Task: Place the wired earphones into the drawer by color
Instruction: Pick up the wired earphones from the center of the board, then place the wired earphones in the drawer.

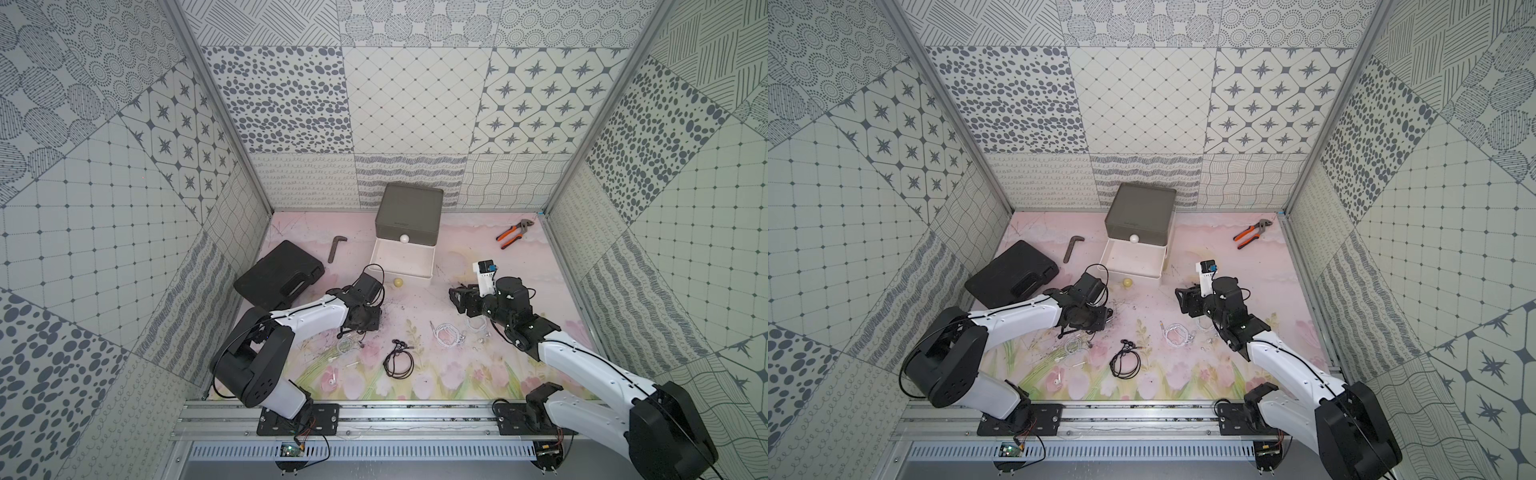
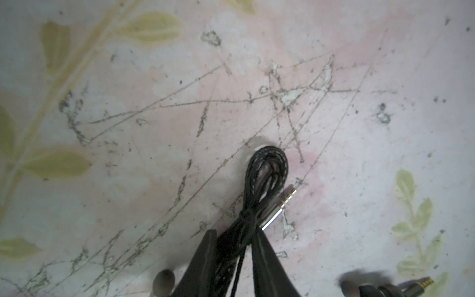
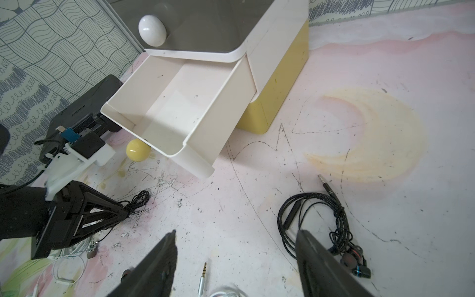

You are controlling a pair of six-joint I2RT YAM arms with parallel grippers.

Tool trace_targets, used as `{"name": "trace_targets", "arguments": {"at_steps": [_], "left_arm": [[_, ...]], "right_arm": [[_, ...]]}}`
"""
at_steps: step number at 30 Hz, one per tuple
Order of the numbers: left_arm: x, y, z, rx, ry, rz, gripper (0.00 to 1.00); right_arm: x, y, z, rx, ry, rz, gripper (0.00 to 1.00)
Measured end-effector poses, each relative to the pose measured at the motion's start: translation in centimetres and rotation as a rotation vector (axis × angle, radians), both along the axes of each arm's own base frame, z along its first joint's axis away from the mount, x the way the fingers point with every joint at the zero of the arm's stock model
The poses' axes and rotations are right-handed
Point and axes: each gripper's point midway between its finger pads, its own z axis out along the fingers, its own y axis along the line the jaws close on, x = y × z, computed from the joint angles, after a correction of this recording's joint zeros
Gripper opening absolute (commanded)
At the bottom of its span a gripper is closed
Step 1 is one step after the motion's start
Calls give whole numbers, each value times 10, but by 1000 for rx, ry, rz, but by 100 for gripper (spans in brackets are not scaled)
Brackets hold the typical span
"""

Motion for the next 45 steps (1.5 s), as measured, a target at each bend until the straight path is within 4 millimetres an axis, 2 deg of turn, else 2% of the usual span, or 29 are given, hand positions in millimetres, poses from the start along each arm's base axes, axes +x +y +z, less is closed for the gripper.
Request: {"name": "trace_targets", "arguments": {"at_steps": [8, 12, 17, 27, 35, 45], "left_arm": [[1, 0, 4, -13, -17, 8, 0], [-1, 1, 11, -25, -36, 13, 0], [-1, 2, 29, -56, -82, 28, 0], [-2, 2, 87, -152, -208, 53, 0], [3, -5, 137, -255, -306, 70, 0], [27, -22, 188, -406, -440, 114, 0]], "right_arm": [[-1, 0, 3, 4, -9, -1, 76], [-1, -1, 3, 3, -9, -2, 76], [0, -1, 3, 3, -9, -3, 76], [-1, -1, 6, 7, -19, -4, 77], [-2, -2, 4, 7, -19, -3, 80], [-3, -4, 11, 18, -49, -12, 84]]}}
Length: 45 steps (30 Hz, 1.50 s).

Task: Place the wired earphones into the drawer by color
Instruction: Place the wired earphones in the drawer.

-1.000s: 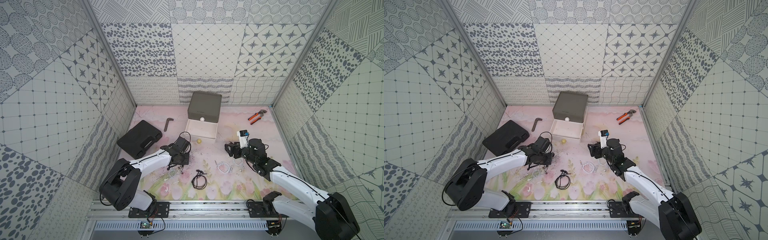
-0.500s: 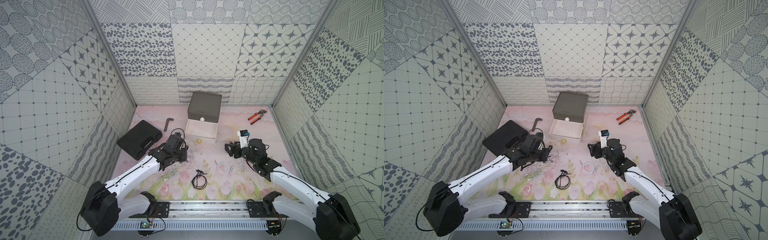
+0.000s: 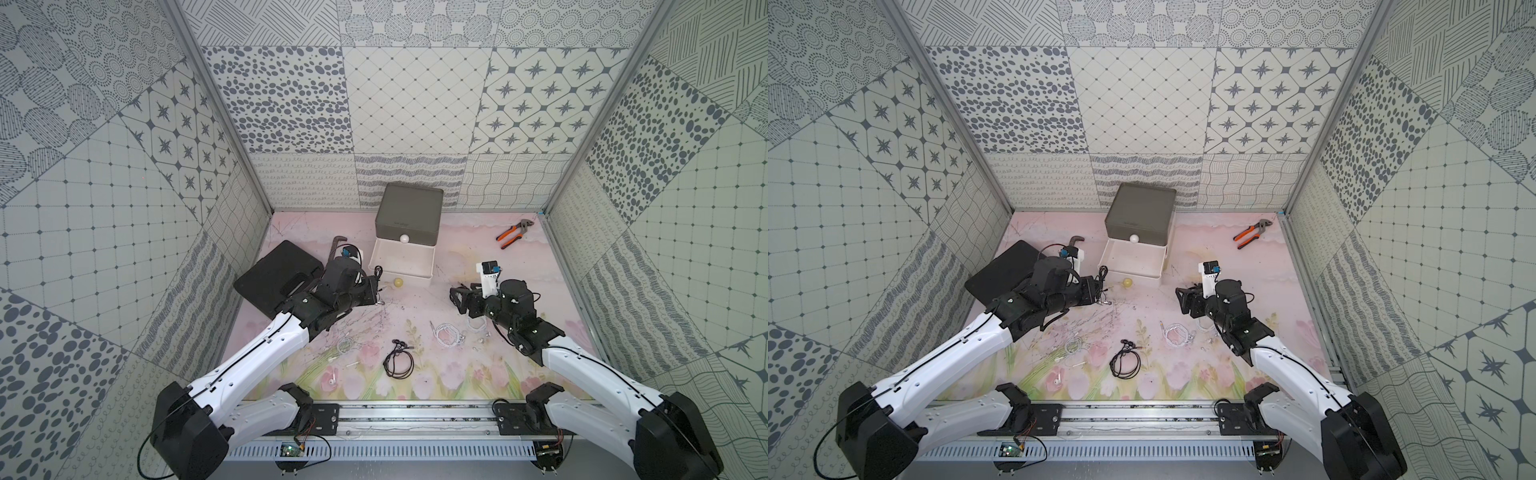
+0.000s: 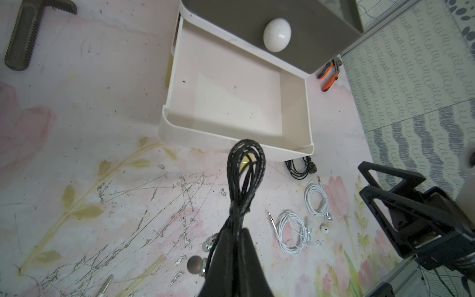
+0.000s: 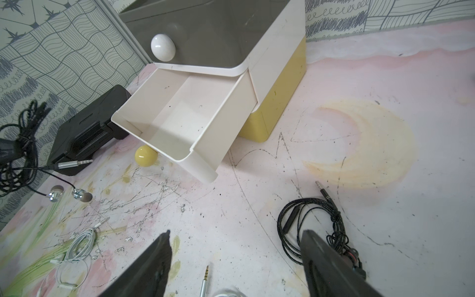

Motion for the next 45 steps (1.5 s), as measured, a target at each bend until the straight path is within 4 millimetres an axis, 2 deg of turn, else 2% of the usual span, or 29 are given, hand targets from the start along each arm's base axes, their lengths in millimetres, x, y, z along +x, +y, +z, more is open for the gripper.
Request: {"name": "trace_targets", "arguments": {"at_steps": [7, 14, 19, 27, 43, 44, 45], "left_arm": [[28, -15, 32, -105, -105, 34, 0], [57, -26, 48, -164, -182, 72, 0], [78, -31, 50, -185, -219, 104, 0], [105, -35, 33, -193, -221, 148, 0], [128, -37, -19, -197, -148, 194, 0], [129, -36, -22, -196, -143, 196, 2], [129, -36, -24, -196, -139, 197, 10]], "right_arm": [[-2, -6, 3, 3, -25, -24, 84], [-2, -7, 3, 2, -28, -30, 84], [-2, -7, 3, 2, -29, -30, 84], [-3, -8, 4, 4, -33, -32, 84], [-2, -9, 5, 1, -36, -40, 84], [-2, -9, 5, 1, -36, -40, 84], [-2, -9, 5, 1, -36, -41, 84]]}}
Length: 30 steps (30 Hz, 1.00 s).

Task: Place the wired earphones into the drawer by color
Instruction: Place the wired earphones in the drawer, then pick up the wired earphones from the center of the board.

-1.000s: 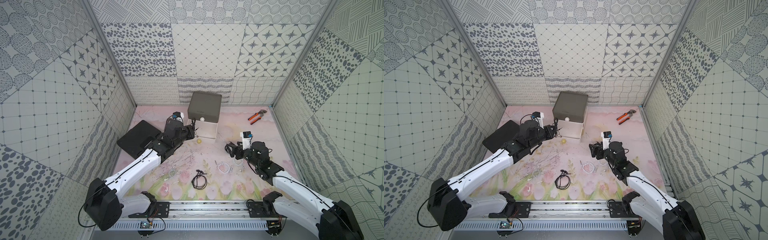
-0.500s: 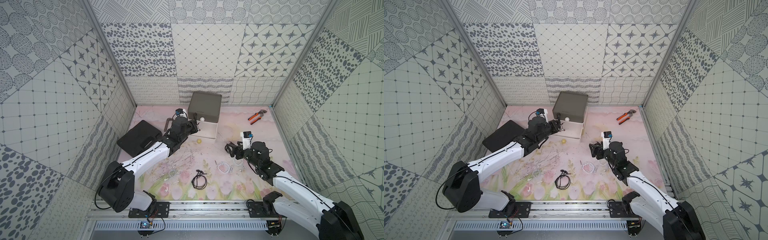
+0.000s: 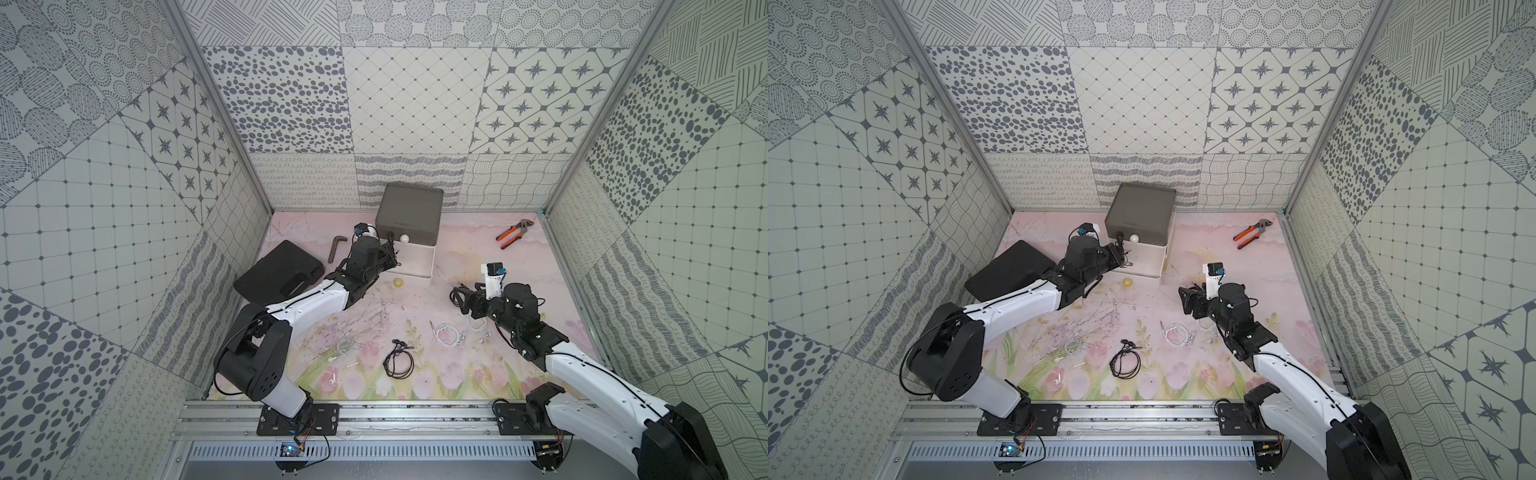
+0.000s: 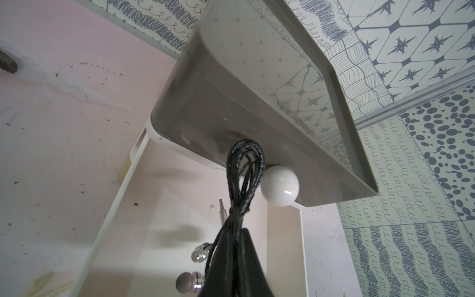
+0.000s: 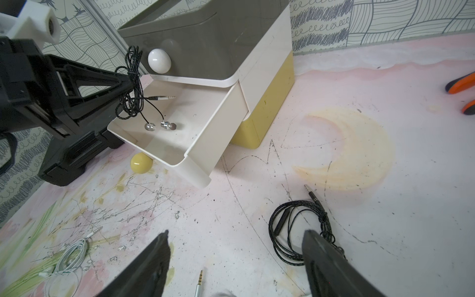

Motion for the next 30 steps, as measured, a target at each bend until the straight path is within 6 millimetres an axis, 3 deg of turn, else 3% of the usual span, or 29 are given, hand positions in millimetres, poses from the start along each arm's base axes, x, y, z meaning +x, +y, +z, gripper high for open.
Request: {"name": "trace_targets", "arguments": {"at_steps": [4, 8, 12, 18, 25, 30], "left_arm": [[1, 0, -5, -9, 13, 1, 38], [1, 1, 1, -31, 6, -2, 54], [-5, 2, 18, -51, -19, -10, 70], [-30, 14, 52, -70, -74, -20, 97], [-80, 41, 74, -48, -115, -35, 99], [-118, 61, 62, 5, -116, -51, 99]], "right_arm": [[0, 0, 0, 0, 0, 0, 84], [-1, 1, 0, 2, 2, 6, 84], [-3, 4, 0, 9, 8, 25, 84], [-9, 14, 4, 46, 52, 75, 82], [-31, 43, 11, 64, 121, 180, 81], [-63, 80, 8, 32, 173, 296, 81]]}}
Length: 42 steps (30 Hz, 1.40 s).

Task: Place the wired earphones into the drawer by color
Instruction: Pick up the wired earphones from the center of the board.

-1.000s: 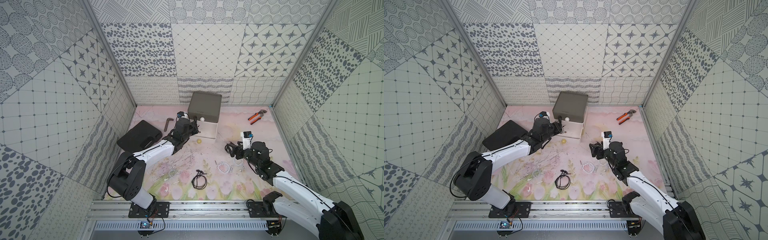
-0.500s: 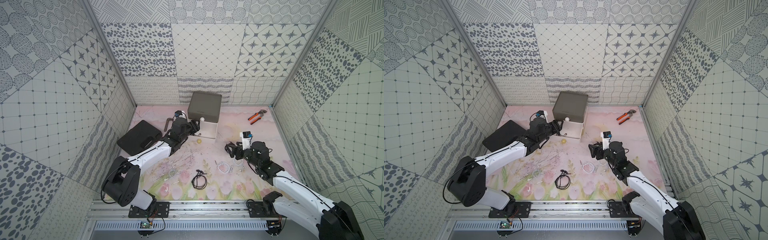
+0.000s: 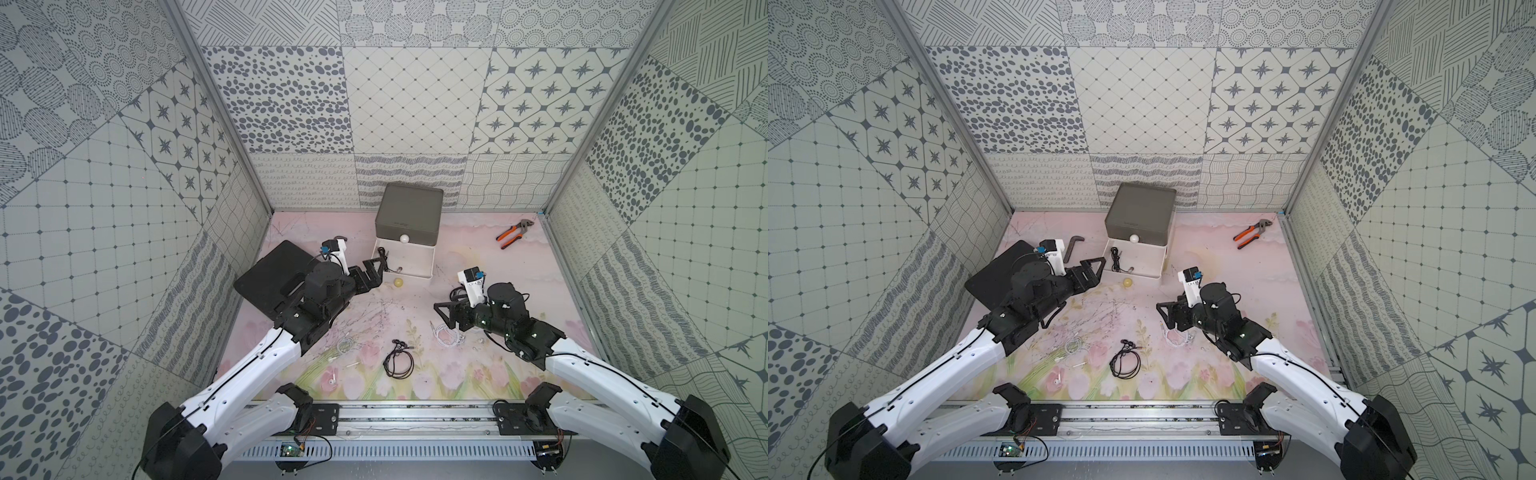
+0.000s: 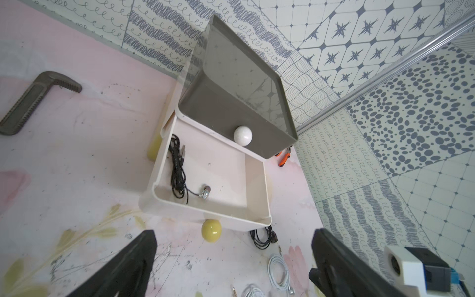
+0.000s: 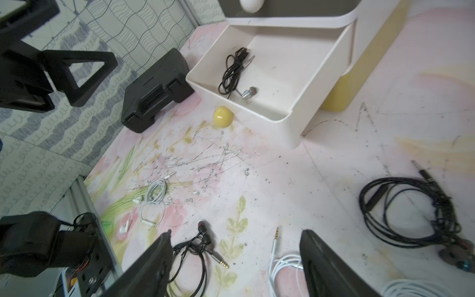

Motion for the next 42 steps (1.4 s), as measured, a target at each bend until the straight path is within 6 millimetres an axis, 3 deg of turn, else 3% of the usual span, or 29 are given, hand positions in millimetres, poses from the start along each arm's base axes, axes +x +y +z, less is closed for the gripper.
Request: {"name": "trace_targets", "arguments": {"at_steps": [4, 8, 16, 25, 35, 42], "left_arm": [[-23, 13, -27, 60, 34, -10, 99], [-41, 24, -60, 130, 67, -21, 99], [-57, 34, -106, 241, 108, -50, 99], [-59, 39, -101, 276, 61, -47, 99], [-64, 50, -83, 261, -24, -4, 99], [-66, 56, -80, 267, -42, 20, 99]], "right_arm": [[-25, 29, -15, -54, 43, 78, 80], [-50, 52, -42, -147, 107, 135, 78], [-92, 86, -74, -276, 184, 167, 75], [-109, 109, -99, -326, 301, 60, 74], [-107, 135, -108, -330, 353, -43, 74], [-104, 139, -123, -376, 368, -75, 74]]}}
